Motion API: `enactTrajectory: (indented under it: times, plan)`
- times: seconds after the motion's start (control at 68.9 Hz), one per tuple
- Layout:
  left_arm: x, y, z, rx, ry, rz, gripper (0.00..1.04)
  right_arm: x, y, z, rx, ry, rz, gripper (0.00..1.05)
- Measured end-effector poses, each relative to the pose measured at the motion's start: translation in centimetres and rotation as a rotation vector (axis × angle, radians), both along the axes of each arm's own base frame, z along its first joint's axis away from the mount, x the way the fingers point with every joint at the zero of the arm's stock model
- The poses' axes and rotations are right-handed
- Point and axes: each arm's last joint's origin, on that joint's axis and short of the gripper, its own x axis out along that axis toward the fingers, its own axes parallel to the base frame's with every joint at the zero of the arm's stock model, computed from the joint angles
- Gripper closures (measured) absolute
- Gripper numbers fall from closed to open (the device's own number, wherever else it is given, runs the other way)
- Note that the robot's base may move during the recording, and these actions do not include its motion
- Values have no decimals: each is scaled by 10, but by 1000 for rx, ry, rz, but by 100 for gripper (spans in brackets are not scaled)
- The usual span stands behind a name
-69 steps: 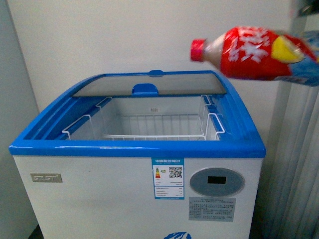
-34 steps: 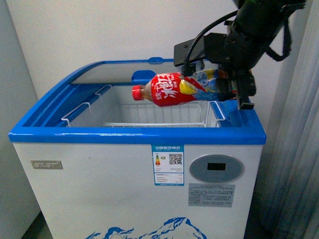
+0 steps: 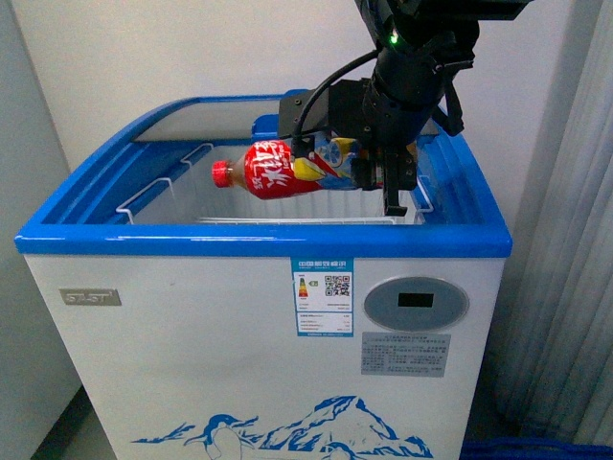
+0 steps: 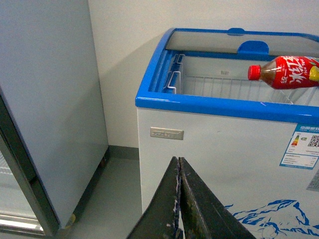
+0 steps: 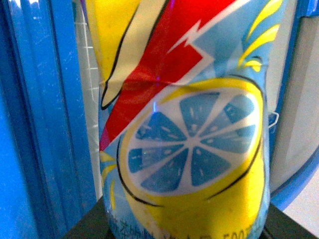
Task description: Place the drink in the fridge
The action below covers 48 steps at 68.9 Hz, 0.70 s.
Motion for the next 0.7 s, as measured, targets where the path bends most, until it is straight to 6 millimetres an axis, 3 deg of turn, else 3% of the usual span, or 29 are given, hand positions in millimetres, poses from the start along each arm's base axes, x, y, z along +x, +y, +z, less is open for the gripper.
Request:
enactTrajectory:
  times: [0.232,0.348,0.537,0.696]
  plan:
    - [-4,0,0,0,-1,0,102,-8,11,-13,63,15,20,23]
    - [-7,0,-1,0,3,0,102,-18,10,1,118,-5,17,6]
    - [-16,0,-3,1,6,0,102,-51,-16,46,246,-87,-14,8]
    - [-16,0,-3,1,4,0,102,-103,-57,80,444,-130,-138,8]
